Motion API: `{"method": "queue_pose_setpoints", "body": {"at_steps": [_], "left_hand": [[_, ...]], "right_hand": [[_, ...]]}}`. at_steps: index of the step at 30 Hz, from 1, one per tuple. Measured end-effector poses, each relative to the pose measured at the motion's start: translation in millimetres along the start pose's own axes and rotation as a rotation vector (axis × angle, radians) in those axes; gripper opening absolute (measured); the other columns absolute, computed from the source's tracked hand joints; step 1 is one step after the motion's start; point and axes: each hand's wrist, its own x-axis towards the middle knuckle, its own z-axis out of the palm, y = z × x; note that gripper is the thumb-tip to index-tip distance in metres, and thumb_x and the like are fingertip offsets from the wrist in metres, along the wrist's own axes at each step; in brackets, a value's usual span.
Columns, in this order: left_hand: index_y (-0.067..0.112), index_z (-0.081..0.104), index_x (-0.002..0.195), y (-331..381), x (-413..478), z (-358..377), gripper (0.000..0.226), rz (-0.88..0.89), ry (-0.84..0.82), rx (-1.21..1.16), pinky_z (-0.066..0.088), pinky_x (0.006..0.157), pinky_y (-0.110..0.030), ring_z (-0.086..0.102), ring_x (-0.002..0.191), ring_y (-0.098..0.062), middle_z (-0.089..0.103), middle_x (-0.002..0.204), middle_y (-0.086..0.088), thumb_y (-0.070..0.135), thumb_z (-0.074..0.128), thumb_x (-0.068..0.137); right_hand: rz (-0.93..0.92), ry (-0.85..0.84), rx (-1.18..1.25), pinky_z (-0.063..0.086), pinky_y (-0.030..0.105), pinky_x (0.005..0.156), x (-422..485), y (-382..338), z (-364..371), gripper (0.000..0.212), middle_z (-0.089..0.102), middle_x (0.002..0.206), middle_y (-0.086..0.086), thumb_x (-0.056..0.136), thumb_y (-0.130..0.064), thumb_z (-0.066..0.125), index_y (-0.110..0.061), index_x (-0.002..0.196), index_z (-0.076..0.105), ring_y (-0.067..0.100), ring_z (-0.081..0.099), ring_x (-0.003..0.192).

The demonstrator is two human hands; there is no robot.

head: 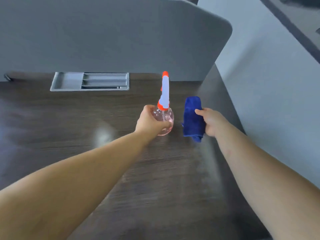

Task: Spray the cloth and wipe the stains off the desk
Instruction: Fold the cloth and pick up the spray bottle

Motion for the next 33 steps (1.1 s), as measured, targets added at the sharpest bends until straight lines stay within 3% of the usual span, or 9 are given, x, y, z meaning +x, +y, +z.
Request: {"method": "queue_pose_setpoints", "body": {"at_steps": [3,10,15,17,20,23,25,28,33], "left_hand": [[0.02,0.043,0.122,15.4,28.5,17.5,0.071,-0.027,0.062,0.007,0.047,0.085,-0.025,0.058,0.092,-0.01,0.056,0.105,0.009,0.024,0.083,0.064],[0.018,0.04,0.124,47.0,98.9,53.6,0.071,-0.072,0.212,-0.025,0.041,0.078,-0.022,0.056,0.094,-0.01,0.054,0.108,0.008,0.022,0.081,0.066],[0.022,0.041,0.109,52.8,122.8,66.3,0.056,-0.081,0.281,-0.021,0.042,0.074,-0.022,0.056,0.091,-0.009,0.056,0.103,0.009,0.021,0.08,0.068],[0.023,0.042,0.11,51.7,125.5,68.1,0.057,-0.076,0.297,-0.034,0.042,0.072,-0.021,0.056,0.089,-0.007,0.055,0.099,0.011,0.021,0.08,0.068],[0.022,0.041,0.119,50.0,127.0,69.9,0.066,-0.08,0.318,-0.057,0.041,0.074,-0.021,0.055,0.093,-0.008,0.054,0.105,0.01,0.021,0.081,0.067],[0.023,0.041,0.113,50.0,127.9,71.6,0.061,-0.069,0.33,-0.056,0.042,0.072,-0.02,0.056,0.093,-0.008,0.055,0.103,0.01,0.021,0.081,0.067],[0.025,0.041,0.11,49.9,129.7,73.0,0.06,-0.065,0.332,-0.055,0.044,0.073,-0.02,0.056,0.094,-0.008,0.054,0.105,0.009,0.021,0.082,0.066],[0.022,0.041,0.125,47.2,133.2,74.4,0.071,-0.075,0.336,-0.045,0.042,0.083,-0.022,0.05,0.099,-0.009,0.043,0.124,0.004,0.026,0.082,0.067],[0.022,0.039,0.135,52.7,142.8,75.2,0.081,-0.064,0.347,-0.007,0.036,0.085,-0.017,0.045,0.098,-0.008,0.034,0.131,0.0,0.027,0.082,0.067]], "right_hand": [[0.067,0.025,0.055,0.048,0.056,0.09,44.4,-18.8,-2.9,0.023,0.061,0.121,0.016,0.09,-0.011,0.061,-0.009,0.113,0.057,0.036,0.063,0.101],[0.16,0.007,0.341,0.052,0.046,0.079,127.3,-63.1,0.1,0.032,0.063,0.12,0.013,0.096,-0.014,0.049,-0.01,0.128,0.051,0.033,0.063,0.106],[0.163,0.038,0.496,0.051,0.044,0.086,142.6,-49.9,-5.6,0.046,0.054,0.133,0.012,0.096,-0.006,0.049,-0.014,0.139,0.037,0.03,0.057,0.115],[0.131,0.054,0.268,0.056,0.036,0.071,140.8,-42.4,-14.9,0.04,0.06,0.121,0.011,0.097,-0.013,0.051,-0.013,0.136,0.04,0.025,0.066,0.095],[-0.037,0.086,-0.463,0.054,0.029,0.061,132.2,-39.3,-32.2,0.03,0.069,0.087,0.005,0.099,-0.034,0.047,-0.01,0.114,0.058,0.018,0.066,0.071],[-0.511,0.231,-1.05,0.037,0.026,0.064,130.7,-31.5,-49.6,0.031,0.066,0.088,0.003,0.096,-0.04,0.049,-0.013,0.095,0.065,0.02,0.058,0.081],[-0.811,0.144,-1.205,0.038,0.029,0.076,136.5,-28.7,-51.2,0.024,0.062,0.108,0.006,0.09,-0.034,0.06,-0.015,0.105,0.066,0.027,0.053,0.102],[-0.946,-0.031,-1.445,0.04,0.041,0.091,153.3,-23.0,-48.4,0.034,0.056,0.124,0.006,0.088,-0.028,0.064,-0.021,0.122,0.062,0.032,0.045,0.116],[-1.015,0.13,-1.416,0.038,0.042,0.088,169.1,-30.2,-32.7,0.024,0.058,0.119,0.007,0.094,-0.018,0.056,-0.019,0.116,0.065,0.032,0.049,0.111]]}}
